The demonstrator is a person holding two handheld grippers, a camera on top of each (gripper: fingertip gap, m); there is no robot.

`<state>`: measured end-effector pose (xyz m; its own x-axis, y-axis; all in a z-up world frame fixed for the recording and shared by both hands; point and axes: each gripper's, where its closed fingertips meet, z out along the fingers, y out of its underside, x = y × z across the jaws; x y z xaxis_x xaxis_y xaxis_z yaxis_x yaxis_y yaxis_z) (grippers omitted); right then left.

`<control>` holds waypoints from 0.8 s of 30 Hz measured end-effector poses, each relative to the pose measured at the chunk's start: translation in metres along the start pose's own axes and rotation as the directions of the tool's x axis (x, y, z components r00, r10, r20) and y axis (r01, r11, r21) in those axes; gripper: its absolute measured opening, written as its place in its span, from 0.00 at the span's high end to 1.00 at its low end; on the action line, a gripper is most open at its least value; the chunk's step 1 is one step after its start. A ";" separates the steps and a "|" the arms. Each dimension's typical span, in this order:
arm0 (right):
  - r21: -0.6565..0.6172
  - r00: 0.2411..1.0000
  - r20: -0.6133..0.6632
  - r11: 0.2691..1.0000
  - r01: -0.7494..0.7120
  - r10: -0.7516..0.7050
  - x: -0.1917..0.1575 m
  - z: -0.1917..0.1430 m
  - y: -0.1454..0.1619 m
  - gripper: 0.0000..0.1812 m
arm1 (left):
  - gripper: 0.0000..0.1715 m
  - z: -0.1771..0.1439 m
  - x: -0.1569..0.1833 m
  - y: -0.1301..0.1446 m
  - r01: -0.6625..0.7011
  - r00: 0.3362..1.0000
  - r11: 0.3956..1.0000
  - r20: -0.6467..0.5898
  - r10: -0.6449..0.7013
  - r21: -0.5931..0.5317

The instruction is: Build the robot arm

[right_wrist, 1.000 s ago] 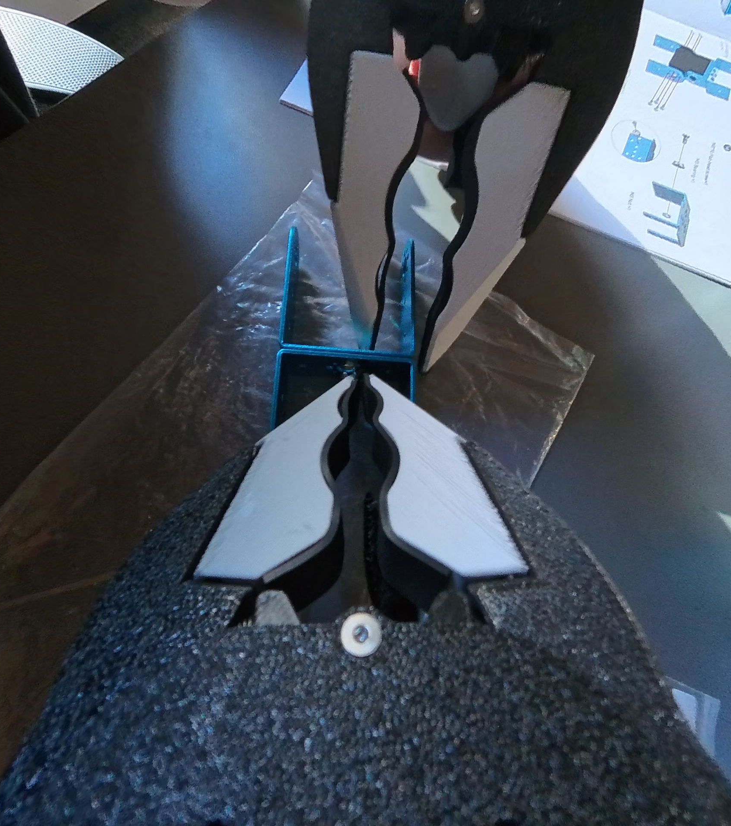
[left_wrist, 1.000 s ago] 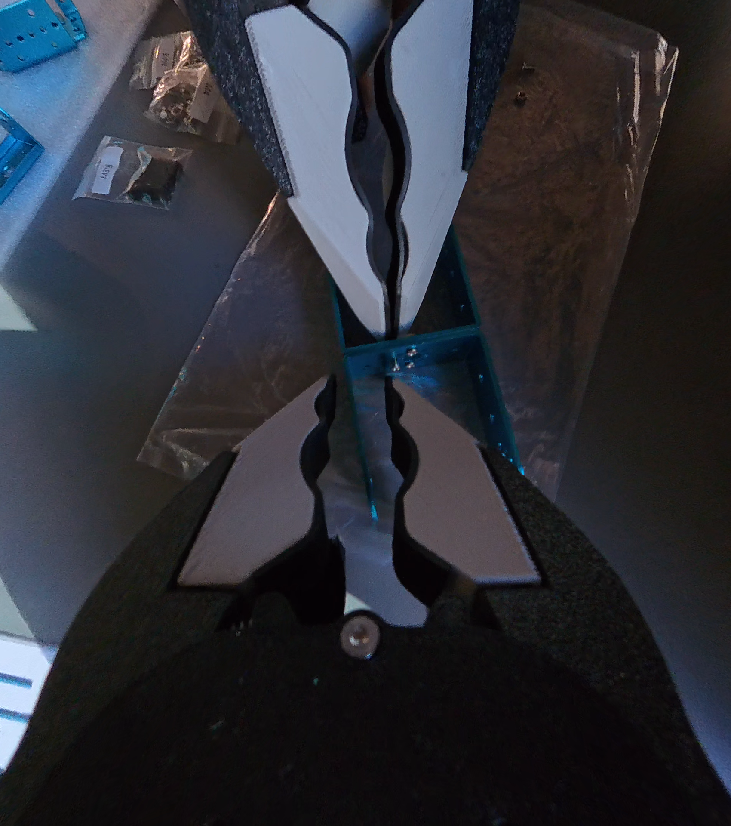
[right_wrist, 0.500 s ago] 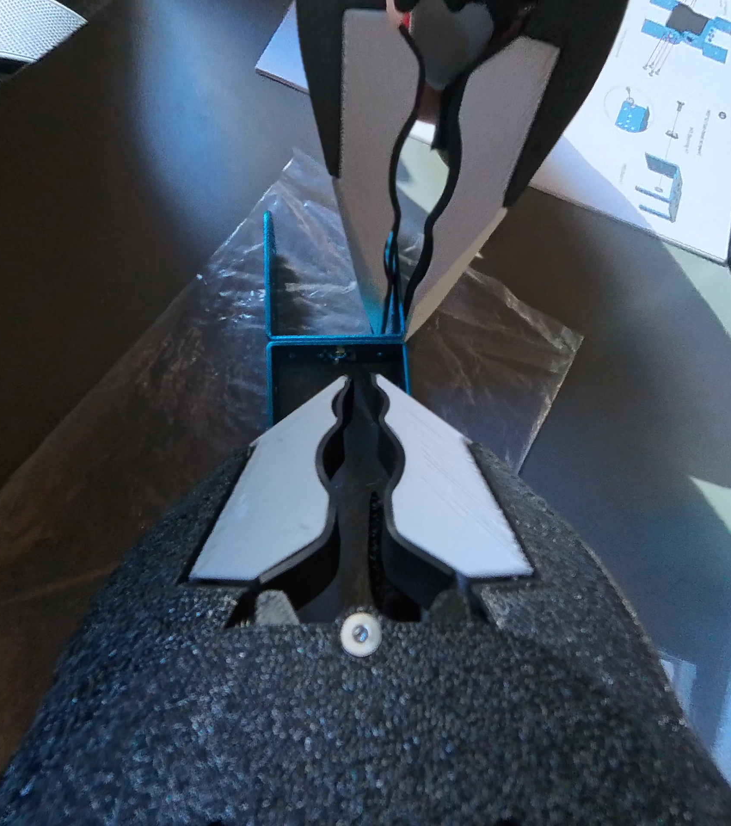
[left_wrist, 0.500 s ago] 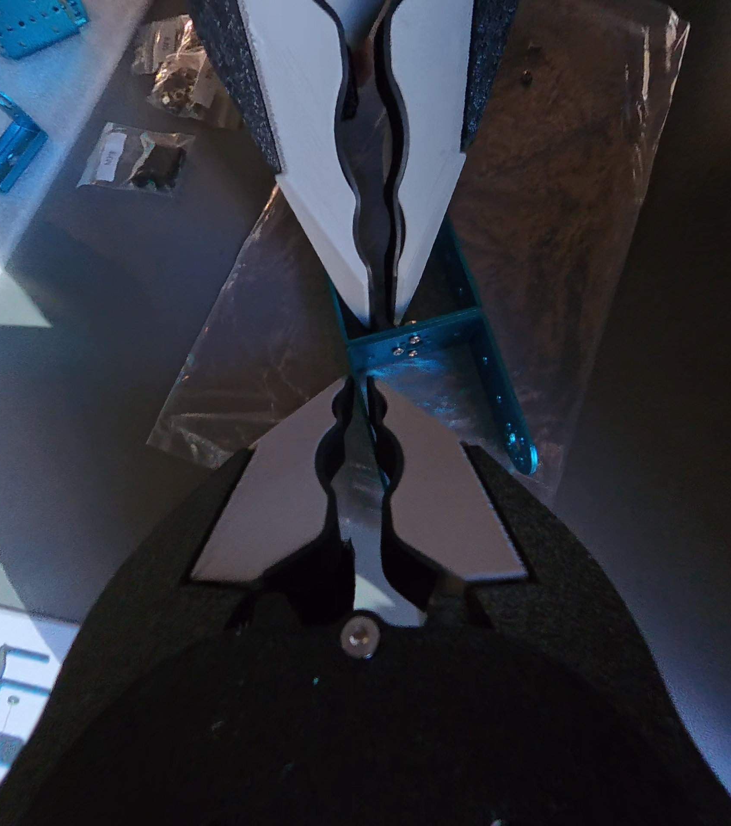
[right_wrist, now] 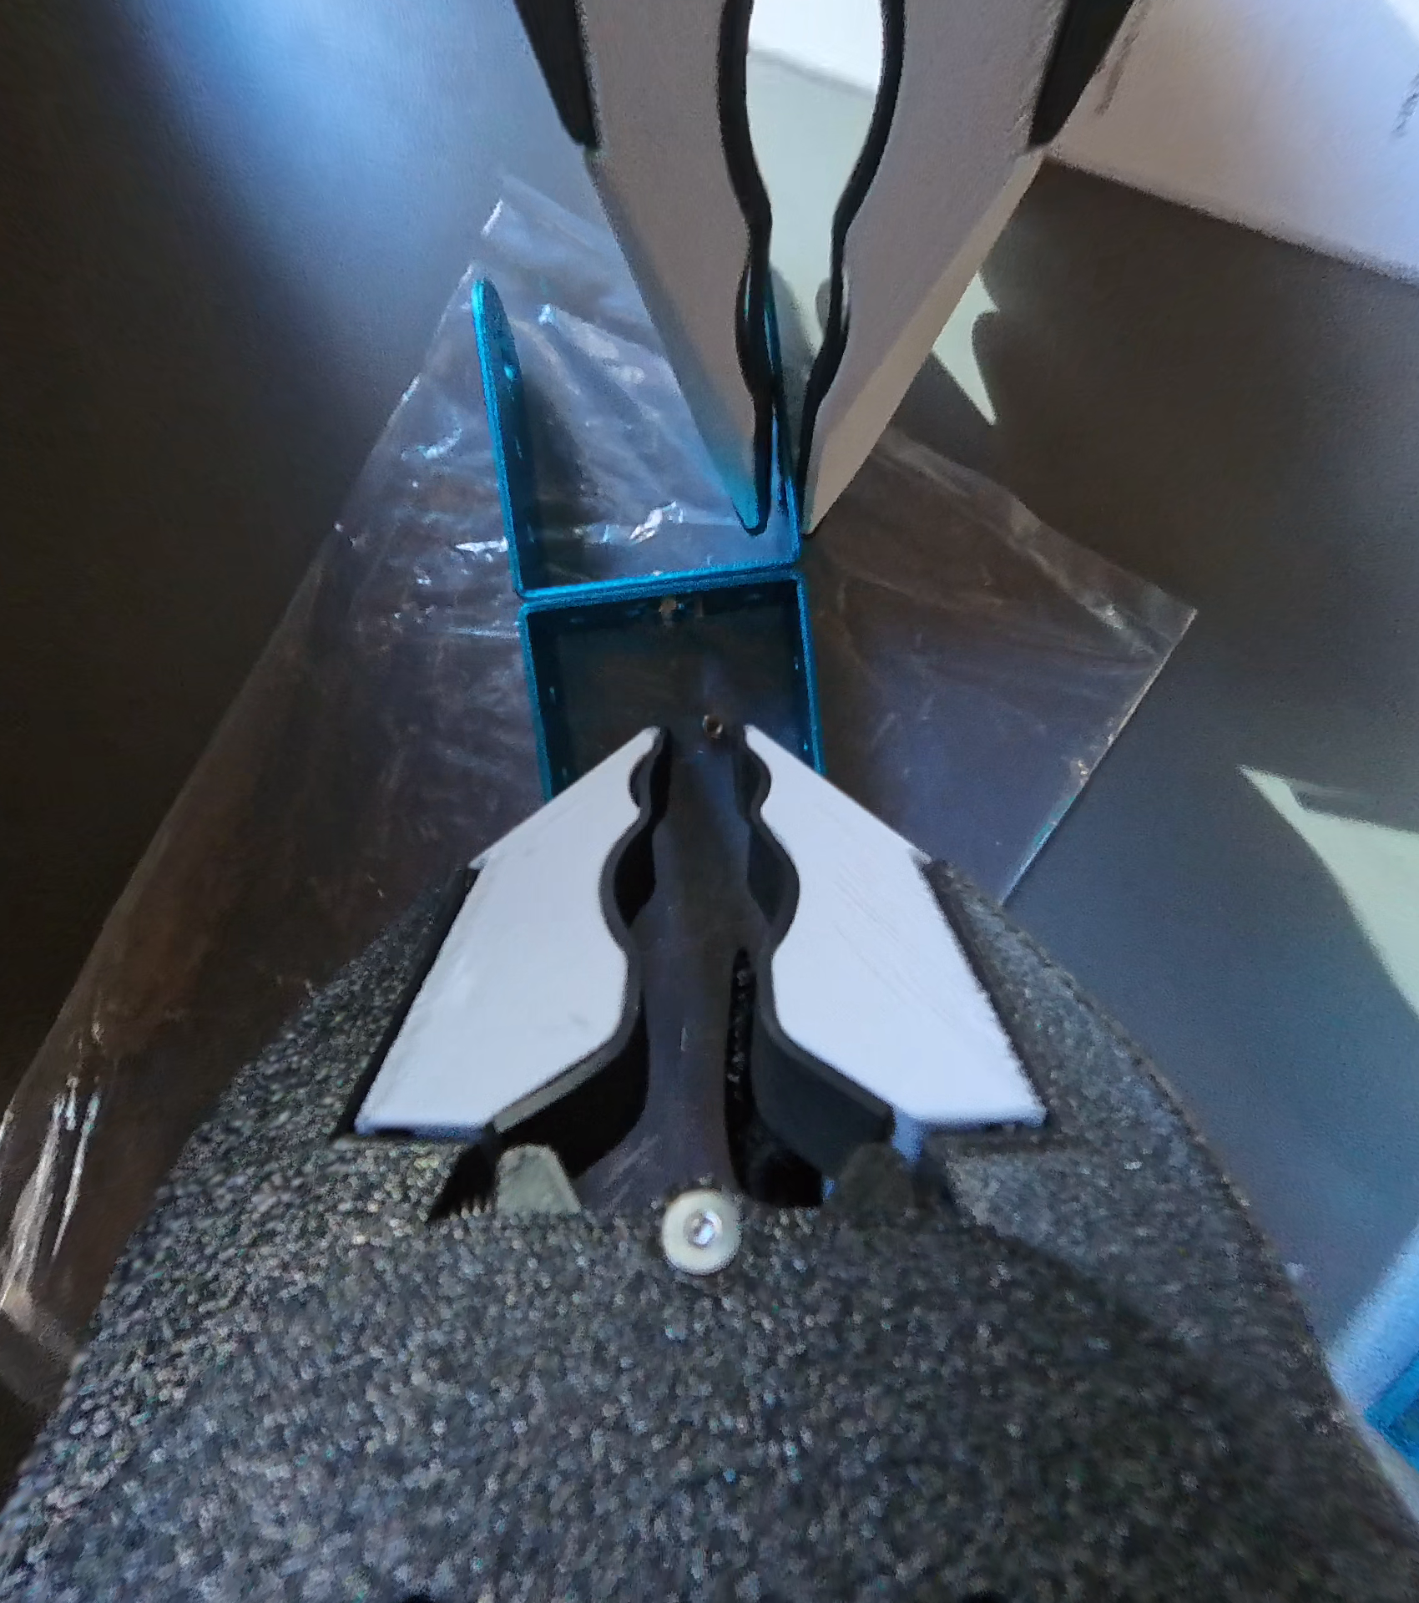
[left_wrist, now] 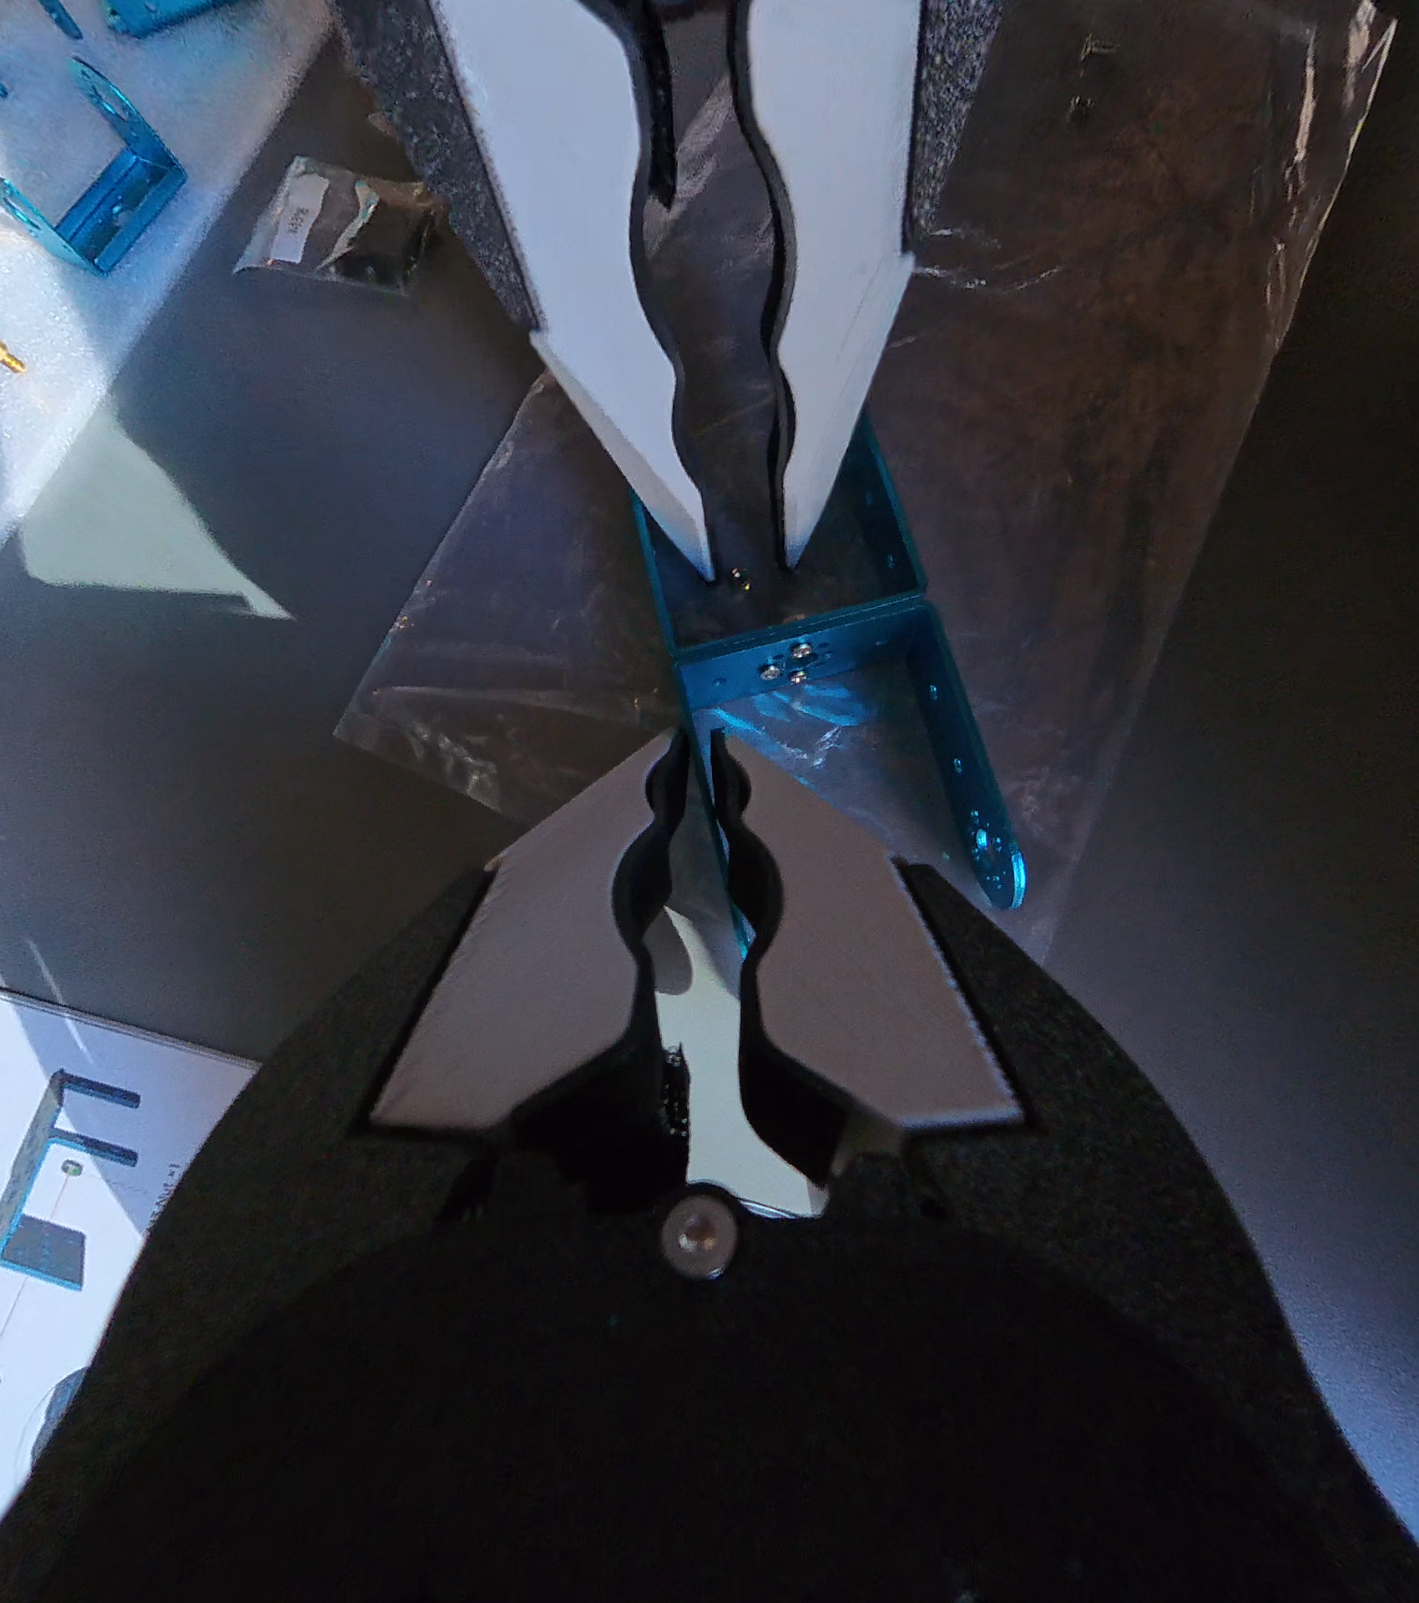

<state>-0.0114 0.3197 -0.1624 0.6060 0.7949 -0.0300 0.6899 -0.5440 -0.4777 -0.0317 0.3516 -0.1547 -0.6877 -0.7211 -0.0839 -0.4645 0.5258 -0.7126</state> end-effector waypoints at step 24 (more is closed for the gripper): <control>-0.114 0.988 0.014 0.982 0.154 -0.153 -0.003 -0.004 0.001 0.96 | 0.98 -0.001 -0.002 0.009 0.011 1.000 1.000 0.017 -0.011 -0.012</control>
<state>-0.0113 0.3156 -0.1595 0.4877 0.8725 0.0312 0.8153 -0.4424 -0.3736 -0.0353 0.3580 -0.1603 -0.6731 -0.7343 -0.0876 -0.4788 0.5230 -0.7051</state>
